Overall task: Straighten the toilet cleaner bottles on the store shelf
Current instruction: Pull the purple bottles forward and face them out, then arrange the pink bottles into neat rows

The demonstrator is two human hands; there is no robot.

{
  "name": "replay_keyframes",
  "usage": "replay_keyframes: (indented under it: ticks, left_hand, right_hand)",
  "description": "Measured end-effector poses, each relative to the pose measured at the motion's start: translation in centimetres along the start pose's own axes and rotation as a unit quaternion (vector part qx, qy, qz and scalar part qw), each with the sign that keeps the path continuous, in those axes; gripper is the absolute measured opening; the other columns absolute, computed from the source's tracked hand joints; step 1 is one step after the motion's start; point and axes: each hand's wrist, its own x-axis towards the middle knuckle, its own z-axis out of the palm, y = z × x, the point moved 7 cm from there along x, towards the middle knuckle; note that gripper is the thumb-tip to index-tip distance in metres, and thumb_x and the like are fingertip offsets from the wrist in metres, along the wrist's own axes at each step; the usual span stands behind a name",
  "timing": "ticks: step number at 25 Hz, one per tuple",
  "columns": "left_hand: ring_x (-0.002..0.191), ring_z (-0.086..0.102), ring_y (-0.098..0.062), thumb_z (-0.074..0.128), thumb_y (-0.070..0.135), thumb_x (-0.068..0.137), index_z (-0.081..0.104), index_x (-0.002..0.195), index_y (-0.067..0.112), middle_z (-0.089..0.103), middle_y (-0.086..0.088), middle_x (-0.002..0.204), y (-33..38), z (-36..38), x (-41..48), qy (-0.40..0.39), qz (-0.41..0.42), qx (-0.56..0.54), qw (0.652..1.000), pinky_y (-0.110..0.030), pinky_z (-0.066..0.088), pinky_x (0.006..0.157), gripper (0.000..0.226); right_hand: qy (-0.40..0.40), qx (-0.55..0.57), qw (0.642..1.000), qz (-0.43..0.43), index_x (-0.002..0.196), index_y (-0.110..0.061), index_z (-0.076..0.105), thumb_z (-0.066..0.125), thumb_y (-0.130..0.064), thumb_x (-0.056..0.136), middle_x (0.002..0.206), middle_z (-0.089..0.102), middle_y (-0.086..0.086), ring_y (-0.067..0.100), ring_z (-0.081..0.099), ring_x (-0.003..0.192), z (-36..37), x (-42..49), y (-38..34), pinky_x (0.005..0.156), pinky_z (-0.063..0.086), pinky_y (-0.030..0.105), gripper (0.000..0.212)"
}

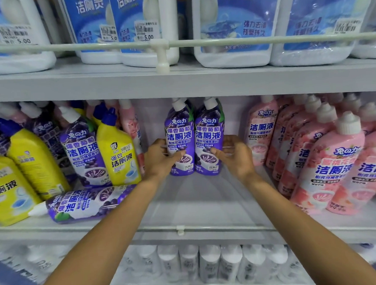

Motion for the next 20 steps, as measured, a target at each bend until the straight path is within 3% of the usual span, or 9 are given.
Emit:
replay_keyframes:
  ticks: [3,5,7,9,13,15,18,20]
  left_hand:
    - [0.081,0.076,-0.016,0.089,0.022,0.072,0.069,0.098,0.013,0.078,-0.005,0.095,0.5,-0.2,-0.4,-0.002,0.002,0.0,1.0,-0.029,0.06,0.065,0.034]
    - [0.079,0.074,-0.01,0.088,0.02,0.075,0.068,0.097,0.016,0.077,-0.008,0.095,1.4,-1.0,-1.0,-0.012,0.007,-0.023,1.0,-0.022,0.056,0.066,0.031]
    - [0.085,0.071,-0.015,0.088,0.023,0.074,0.067,0.109,0.013,0.074,-0.009,0.099,2.3,-3.3,-2.0,-0.001,0.001,-0.033,0.999,-0.024,0.055,0.069,0.042]
    - [0.088,0.068,-0.017,0.087,0.021,0.076,0.063,0.12,0.01,0.07,-0.007,0.103,2.9,-6.6,-2.9,0.013,-0.014,-0.044,0.999,-0.023,0.054,0.064,0.051]
    - [0.085,0.068,-0.015,0.084,0.014,0.079,0.067,0.118,0.005,0.071,-0.009,0.105,4.5,-14.2,-5.0,0.024,-0.003,-0.054,0.998,-0.017,0.054,0.064,0.043]
    - [0.082,0.068,-0.013,0.084,0.016,0.079,0.069,0.112,0.003,0.073,-0.01,0.099,5.3,-18.6,-5.4,0.084,0.018,-0.041,0.995,-0.015,0.053,0.065,0.039]
    - [0.091,0.068,-0.019,0.09,0.021,0.072,0.068,0.107,0.008,0.071,-0.009,0.099,5.5,-24.2,-4.1,0.181,0.047,0.006,0.982,-0.027,0.057,0.08,0.043]
    - [0.101,0.064,-0.025,0.092,0.016,0.067,0.063,0.112,0.009,0.067,-0.011,0.105,4.7,-25.4,-1.9,0.169,0.043,0.039,0.984,-0.035,0.053,0.089,0.054]
  right_hand:
    - [0.003,-0.015,1.0,0.001,0.12,-0.002,0.061,0.085,-0.02,0.081,0.104,0.07,0.001,-0.003,0.068,0.08,0.0,-1.0,-1.0,0.063,0.051,0.007,0.05]
    - [0.02,-0.045,0.999,-0.018,0.124,-0.005,0.061,0.085,-0.027,0.081,0.112,0.069,0.001,0.014,0.069,0.092,-0.4,-2.0,-2.0,0.073,0.057,0.02,0.054]
    - [0.051,-0.068,0.995,-0.052,0.131,-0.008,0.059,0.084,-0.032,0.081,0.124,0.065,0.004,0.017,0.065,0.102,-1.0,-3.2,-3.7,0.076,0.055,0.02,0.06]
    - [0.044,-0.017,0.996,-0.078,0.134,-0.013,0.058,0.084,-0.032,0.082,0.128,0.062,0.0,0.014,0.064,0.11,-0.5,-4.0,-6.2,0.077,0.059,0.019,0.061]
    - [-0.114,0.047,0.986,-0.111,0.139,-0.018,0.056,0.082,-0.033,0.083,0.132,0.063,-0.008,0.007,0.064,0.113,5.7,-4.4,-12.2,0.084,0.054,0.014,0.063]
    - [-0.181,0.056,0.972,-0.138,0.14,-0.019,0.055,0.082,-0.035,0.083,0.135,0.061,-0.009,0.005,0.063,0.116,9.8,-4.1,-14.7,0.094,0.055,0.023,0.066]
    - [-0.228,0.088,0.956,-0.165,0.132,-0.022,0.059,0.086,-0.033,0.078,0.127,0.064,-0.009,0.004,0.063,0.116,15.5,-2.6,-17.8,0.104,0.052,0.035,0.061]
    - [-0.234,0.098,0.953,-0.167,0.13,-0.019,0.059,0.087,-0.03,0.075,0.127,0.068,0.002,0.014,0.065,0.116,18.5,-1.8,-19.5,0.105,0.051,0.044,0.063]
